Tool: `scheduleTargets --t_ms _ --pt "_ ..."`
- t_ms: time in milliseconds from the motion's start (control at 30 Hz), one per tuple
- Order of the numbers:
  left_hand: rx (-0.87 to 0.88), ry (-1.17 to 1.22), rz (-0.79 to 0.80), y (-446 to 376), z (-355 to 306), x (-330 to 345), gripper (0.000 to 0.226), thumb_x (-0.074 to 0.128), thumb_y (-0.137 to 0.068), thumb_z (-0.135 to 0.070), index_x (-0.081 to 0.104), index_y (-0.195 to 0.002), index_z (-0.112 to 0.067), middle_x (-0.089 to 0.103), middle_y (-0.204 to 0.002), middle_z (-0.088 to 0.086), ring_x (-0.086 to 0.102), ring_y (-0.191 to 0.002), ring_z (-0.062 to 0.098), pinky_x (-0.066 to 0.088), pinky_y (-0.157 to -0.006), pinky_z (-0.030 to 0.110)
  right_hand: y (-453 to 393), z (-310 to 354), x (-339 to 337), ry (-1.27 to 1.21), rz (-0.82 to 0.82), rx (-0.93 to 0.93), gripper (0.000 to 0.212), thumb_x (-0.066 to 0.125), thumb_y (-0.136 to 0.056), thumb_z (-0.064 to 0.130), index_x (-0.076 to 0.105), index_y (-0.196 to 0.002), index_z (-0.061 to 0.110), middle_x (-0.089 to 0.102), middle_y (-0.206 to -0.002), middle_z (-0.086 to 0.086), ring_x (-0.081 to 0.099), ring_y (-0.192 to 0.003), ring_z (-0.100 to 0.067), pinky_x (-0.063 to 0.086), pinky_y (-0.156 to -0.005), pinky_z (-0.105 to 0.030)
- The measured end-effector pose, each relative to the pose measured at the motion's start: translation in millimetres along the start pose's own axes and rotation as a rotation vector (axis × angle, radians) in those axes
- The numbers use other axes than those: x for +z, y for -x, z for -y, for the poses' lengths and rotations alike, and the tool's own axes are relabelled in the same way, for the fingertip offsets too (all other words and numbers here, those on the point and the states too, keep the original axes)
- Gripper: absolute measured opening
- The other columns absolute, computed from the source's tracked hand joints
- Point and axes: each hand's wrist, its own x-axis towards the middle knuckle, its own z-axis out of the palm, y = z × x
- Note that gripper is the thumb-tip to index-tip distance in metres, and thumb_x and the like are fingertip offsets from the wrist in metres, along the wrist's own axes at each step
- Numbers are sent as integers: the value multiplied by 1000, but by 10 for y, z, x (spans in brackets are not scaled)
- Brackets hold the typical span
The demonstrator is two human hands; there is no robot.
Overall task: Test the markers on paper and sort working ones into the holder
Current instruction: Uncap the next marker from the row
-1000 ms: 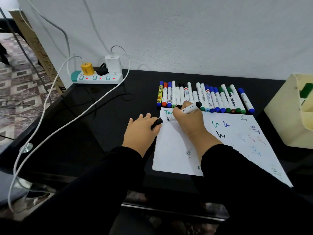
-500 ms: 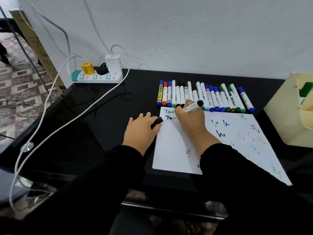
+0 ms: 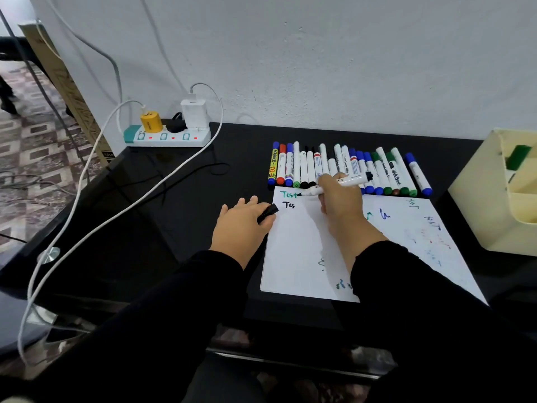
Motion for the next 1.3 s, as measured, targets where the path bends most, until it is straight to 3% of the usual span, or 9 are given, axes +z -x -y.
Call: scheduleTargets --t_ms 167,267,367,433,767,900,1000,1133,1300 --pt "-32 77 75 -11 -37 -117 43 40 -98 -39 41 -139 -30 23 -154 -1 14 -144 21 7 -118 43 -66 145 -86 -141 66 191 24 59 -85 16 50 -63 15 39 -37 3 28 -32 -8 23 -35 -16" --pt "11 215 -66 14 -114 -235 39 47 -95 -36 51 -133 -27 38 -148 0 28 -139 21 26 -111 35 -12 264 -91 -186 130 141 28 60 -88 20 50 -62 16 39 -36 3 28 -31 -8 23 -34 -17" --pt "82 382 -176 94 -234 -386 31 53 -93 -34 60 -122 -26 64 -110 -5 55 -100 9 40 -78 20 92 420 -91 -177 155 56 28 59 -88 17 46 -64 17 40 -40 4 33 -32 -6 24 -34 -15" --pt "98 459 -177 154 -315 -469 26 55 -92 -32 64 -115 -25 65 -95 -6 56 -85 7 42 -73 21 165 509 -120 -141 143 -1 30 58 -87 14 42 -61 17 40 -44 3 34 -32 -5 25 -34 -15" --pt "8 160 -22 204 -257 -279 36 48 -95 -32 53 -130 -25 61 -122 -5 54 -107 12 35 -79 18 266 199 -248 225 79 -113 27 52 -84 14 35 -63 15 49 -61 -2 36 -54 -14 30 -51 -24" --pt "10 25 -45 142 -187 -166 34 43 -97 -31 54 -128 -23 55 -130 2 49 -117 19 37 -92 28 214 110 -195 286 97 -185 33 55 -88 19 36 -61 16 48 -61 1 40 -53 -9 32 -50 -22" --pt "2 15 -73 116 -181 -95 35 40 -98 -32 52 -130 -23 49 -137 2 39 -130 24 28 -108 38 171 77 -137 283 109 -213 32 56 -87 16 36 -61 17 42 -58 3 38 -53 -10 32 -52 -22" --pt "-7 -15 -84 109 -165 -36 35 36 -99 -35 51 -129 -26 47 -139 0 35 -132 24 17 -112 41 128 -21 -112 295 132 -225 33 57 -86 14 36 -60 17 38 -57 3 36 -52 -9 31 -51 -21" --pt "-10 -18 -85 103 -159 -17 36 35 -99 -35 49 -131 -27 47 -139 -1 35 -133 24 17 -113 41 92 -89 -87 330 141 -250 34 59 -87 16 39 -60 16 41 -55 4 39 -50 -8 33 -47 -15"
